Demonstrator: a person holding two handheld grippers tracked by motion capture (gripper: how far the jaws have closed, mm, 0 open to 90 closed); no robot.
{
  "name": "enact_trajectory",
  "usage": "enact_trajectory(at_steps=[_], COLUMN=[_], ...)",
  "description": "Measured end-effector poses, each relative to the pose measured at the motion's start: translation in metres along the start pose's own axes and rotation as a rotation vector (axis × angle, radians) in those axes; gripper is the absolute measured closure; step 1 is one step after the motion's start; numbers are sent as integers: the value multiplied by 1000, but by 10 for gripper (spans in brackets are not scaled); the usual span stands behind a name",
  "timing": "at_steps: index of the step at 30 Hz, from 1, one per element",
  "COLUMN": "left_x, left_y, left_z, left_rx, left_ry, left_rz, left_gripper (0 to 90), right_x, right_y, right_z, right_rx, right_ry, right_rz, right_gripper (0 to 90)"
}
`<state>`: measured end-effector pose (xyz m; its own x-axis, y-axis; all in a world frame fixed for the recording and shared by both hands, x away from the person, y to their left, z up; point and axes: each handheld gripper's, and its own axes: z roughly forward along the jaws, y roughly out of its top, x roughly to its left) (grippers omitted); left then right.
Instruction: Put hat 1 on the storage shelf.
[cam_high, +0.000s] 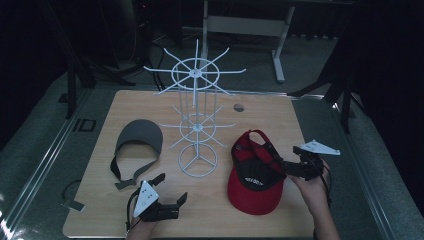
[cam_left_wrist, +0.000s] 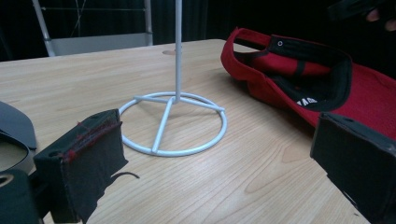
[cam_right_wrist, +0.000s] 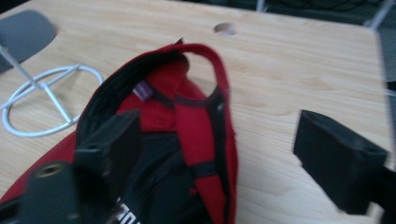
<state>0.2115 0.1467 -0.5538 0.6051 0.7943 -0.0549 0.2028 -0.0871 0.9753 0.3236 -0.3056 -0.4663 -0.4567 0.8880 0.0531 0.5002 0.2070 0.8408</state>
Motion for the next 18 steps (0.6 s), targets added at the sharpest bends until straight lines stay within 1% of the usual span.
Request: enact_trajectory(at_steps=[2,4,5,6,7,8,9,10,12,14,16,18], left_x=[0,0,0,0,0,0,-1,-1,-1,-1,-1,-2], left_y=[0,0,0,0,0,0,0,0,0,0,0,0], left_z=[0,0,0,0,0,1,1,1,1,0,1,1], left_rx=[1,2,3,3,4,5,4,4,7,6,6,8], left_ry=[-1,-2,-3,-3,-4,-7,-6,-7,-7,-12,-13,-13], left_rz=[2,3,3,3,1,0,1,1,2,-1,-1,2], left_gripper=[30,30,30,30,30,30,30,30,30,30,30,30], right_x=[0,-1,-1,-1,0,1,1,1,3,6,9,11], right_y=[-1,-3,-5,-7,-9,-11,-13,-16,-20,-24,-26,-28], right_z=[13,22,28,31,36,40,44,47,53,57,61,65], right_rx=[37,56,81,100,121,136,150,163,182,199,215,226], right_ry=[3,-6,1,-9,-30,-37,-41,-33,-29,-30,-37,-55], right_rz=[-9,-14,-25,-39,-57,-69,-68,-64,-71,-93,-115,-142], right_gripper=[199,208,227,239,260,264,266,276,281,281,289,307])
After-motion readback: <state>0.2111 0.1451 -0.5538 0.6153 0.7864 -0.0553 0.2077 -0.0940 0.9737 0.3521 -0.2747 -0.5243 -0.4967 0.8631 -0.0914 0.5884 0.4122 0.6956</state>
